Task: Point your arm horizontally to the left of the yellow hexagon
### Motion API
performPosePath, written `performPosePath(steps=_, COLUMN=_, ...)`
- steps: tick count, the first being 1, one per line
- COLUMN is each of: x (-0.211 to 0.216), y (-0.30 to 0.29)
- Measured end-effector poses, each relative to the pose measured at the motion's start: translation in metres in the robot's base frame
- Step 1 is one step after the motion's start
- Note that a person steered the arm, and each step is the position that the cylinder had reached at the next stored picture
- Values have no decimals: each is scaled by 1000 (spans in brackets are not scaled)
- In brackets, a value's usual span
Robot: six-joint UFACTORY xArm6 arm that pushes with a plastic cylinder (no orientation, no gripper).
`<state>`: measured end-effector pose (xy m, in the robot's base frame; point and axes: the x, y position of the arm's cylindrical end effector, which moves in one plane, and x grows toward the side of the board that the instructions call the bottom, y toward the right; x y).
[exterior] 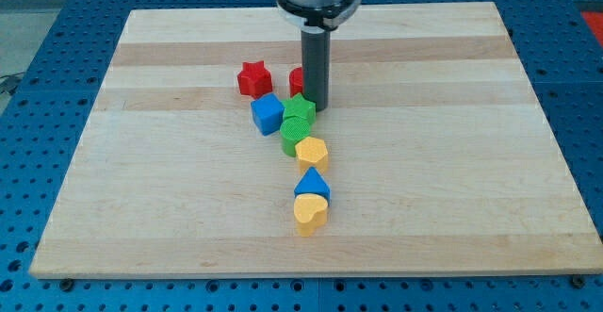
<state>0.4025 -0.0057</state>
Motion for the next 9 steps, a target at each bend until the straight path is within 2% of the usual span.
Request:
performPosePath(steps=5, x=5, y=-108)
performPosePath(steps=7, x=3, y=-70)
performPosePath(steps=9, x=-3, y=-71)
